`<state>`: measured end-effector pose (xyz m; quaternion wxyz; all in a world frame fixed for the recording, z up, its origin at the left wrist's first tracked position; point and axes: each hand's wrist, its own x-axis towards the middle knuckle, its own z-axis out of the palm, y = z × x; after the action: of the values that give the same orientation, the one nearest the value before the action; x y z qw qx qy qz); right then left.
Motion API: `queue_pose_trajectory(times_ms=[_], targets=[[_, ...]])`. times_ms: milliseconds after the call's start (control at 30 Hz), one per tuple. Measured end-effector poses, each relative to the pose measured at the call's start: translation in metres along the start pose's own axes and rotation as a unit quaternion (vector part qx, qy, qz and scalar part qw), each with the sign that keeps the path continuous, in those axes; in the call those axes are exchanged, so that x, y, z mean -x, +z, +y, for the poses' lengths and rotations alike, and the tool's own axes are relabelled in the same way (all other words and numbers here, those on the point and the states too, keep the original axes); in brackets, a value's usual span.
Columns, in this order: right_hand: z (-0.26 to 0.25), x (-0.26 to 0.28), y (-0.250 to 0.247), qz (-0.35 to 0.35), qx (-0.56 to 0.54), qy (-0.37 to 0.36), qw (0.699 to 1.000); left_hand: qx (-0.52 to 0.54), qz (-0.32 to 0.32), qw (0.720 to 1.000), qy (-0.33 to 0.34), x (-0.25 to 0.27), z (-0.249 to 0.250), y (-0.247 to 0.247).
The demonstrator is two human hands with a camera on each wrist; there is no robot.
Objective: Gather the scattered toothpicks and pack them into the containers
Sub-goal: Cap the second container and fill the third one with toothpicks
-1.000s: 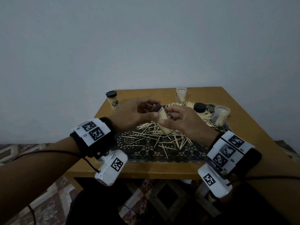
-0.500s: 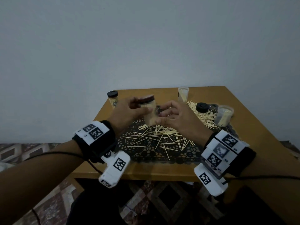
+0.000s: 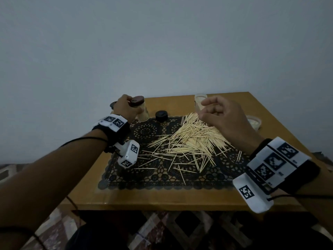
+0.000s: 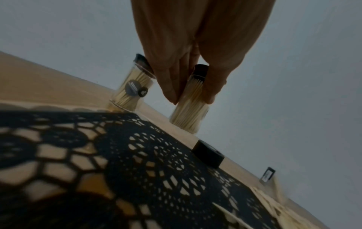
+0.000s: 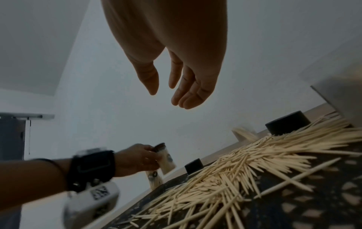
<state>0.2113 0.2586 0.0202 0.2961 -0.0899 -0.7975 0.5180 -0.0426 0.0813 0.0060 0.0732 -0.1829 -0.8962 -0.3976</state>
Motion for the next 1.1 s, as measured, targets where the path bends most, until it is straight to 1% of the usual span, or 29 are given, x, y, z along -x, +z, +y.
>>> queue_pose_trajectory(times_ms=[100,233,400,500,567,700,933,1000,1100], targets=[[0.005,-0.001,-0.006,0.007,-0.014,-0.002,1.000,-0.013,0.007,1.000,-0.018,-0.015,-0.001,0.019],[0.011,-0.003,-0.012,0.020,-0.031,-0.003,0.999,-0.059,-0.002,0.998,-0.020,-0.032,-0.004,0.035],[0.017,-0.010,-0.013,0.029,-0.042,-0.003,0.999,-0.124,-0.001,0.992,-0.019,-0.050,-0.013,0.044],[0.018,-0.012,-0.012,0.033,-0.050,-0.006,0.998,-0.136,0.001,0.990,-0.024,-0.059,-0.021,0.048],[0.019,-0.012,-0.013,0.037,-0.051,-0.006,0.998,-0.139,-0.010,0.990,-0.026,-0.059,-0.022,0.046],[0.017,-0.012,-0.016,0.044,-0.042,-0.004,0.998,-0.127,-0.037,0.991,-0.029,-0.042,-0.009,0.038],[0.010,-0.005,-0.030,0.084,-0.024,0.000,0.996,-0.103,-0.032,0.994,-0.011,-0.014,0.009,0.025],[0.010,-0.003,-0.036,0.095,-0.014,-0.002,0.995,-0.099,-0.027,0.995,0.003,-0.006,0.014,0.021],[0.015,-0.003,-0.048,0.118,0.019,-0.005,0.993,-0.088,-0.018,0.995,0.042,0.006,0.020,0.016]])
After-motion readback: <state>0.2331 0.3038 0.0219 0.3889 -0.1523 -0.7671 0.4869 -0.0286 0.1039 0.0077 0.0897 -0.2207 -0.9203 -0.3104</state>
